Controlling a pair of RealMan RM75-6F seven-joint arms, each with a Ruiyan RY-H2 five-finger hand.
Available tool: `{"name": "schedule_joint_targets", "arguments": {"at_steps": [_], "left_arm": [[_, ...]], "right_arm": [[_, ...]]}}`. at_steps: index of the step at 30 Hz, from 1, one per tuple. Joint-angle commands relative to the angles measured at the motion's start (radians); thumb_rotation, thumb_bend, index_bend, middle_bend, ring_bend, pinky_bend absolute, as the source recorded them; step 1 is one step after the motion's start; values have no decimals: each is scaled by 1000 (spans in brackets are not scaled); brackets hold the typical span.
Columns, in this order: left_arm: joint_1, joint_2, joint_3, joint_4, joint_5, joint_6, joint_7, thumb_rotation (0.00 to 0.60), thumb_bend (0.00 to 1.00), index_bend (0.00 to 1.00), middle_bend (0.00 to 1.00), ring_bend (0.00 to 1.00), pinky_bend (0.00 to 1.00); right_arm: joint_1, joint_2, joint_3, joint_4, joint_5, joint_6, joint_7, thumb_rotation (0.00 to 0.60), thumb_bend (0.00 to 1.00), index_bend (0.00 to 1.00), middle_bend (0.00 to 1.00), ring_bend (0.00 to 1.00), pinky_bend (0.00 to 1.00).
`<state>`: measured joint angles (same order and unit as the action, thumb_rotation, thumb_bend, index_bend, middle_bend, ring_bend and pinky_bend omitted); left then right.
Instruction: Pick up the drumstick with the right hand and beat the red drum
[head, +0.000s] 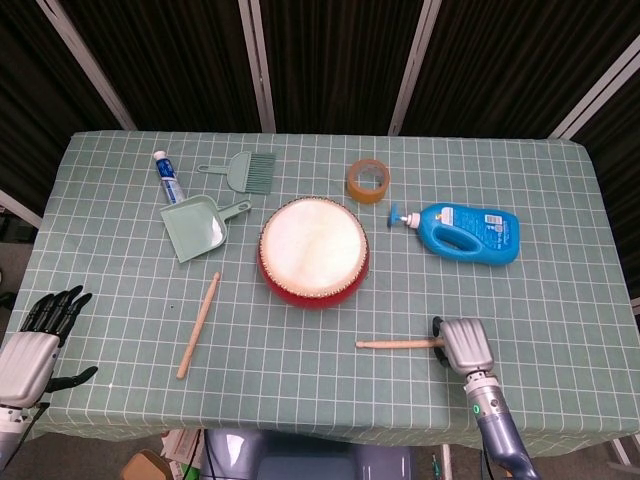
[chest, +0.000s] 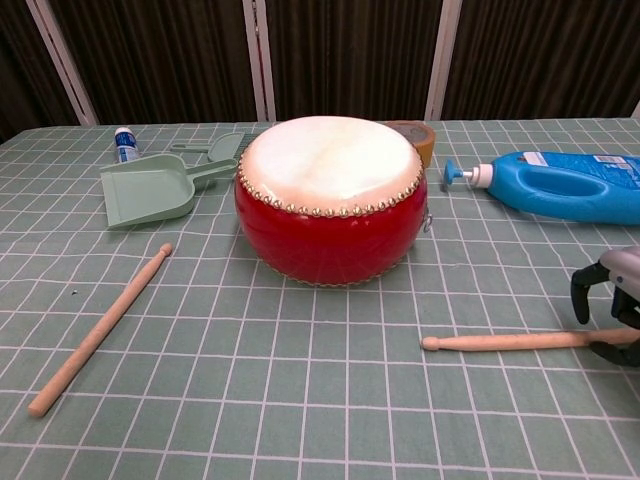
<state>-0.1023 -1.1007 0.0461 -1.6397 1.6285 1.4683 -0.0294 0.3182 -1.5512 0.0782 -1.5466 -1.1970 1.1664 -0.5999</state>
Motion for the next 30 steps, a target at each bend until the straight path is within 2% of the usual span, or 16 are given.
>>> {"name": "schedule_joint_targets", "arguments": {"at_steps": [1, 14, 17, 22, 25, 30], "left_arm": [[0, 0, 0, 0, 0, -1, 0, 600, 0, 0, 0, 0, 3], [0, 1, 0, -3, -4, -3, 1, 600, 0, 0, 0, 0, 3], [0, 1, 0, -3, -5, -4, 0, 600, 0, 0, 0, 0, 3], [0, 1, -1, -3, -4, -3, 0, 600, 0, 0, 0, 0, 3], [0, 0, -1, -3, -3, -1, 0, 600, 0, 0, 0, 0, 3], [0, 0, -1, -2, -3, 0, 0, 600, 0, 0, 0, 0, 3]], "right_arm": [[2, -6, -5, 8, 7, -3, -4, 600, 353, 506, 1000, 1000, 938], [14, -33, -10, 43, 48, -12, -13, 600, 369, 509, 1000, 1000, 938], [14, -34, -12, 43, 52, -10, -14, 600, 453, 564, 1000, 1000, 938], [14, -30, -18, 37, 41, 2, -6, 600, 685, 756, 1000, 1000, 937], [12, -26, -20, 32, 33, 7, 2, 600, 751, 850, 1000, 1000, 938], [10, -13, -21, 15, 18, 18, 21, 600, 778, 892, 1000, 1000, 938]]}}
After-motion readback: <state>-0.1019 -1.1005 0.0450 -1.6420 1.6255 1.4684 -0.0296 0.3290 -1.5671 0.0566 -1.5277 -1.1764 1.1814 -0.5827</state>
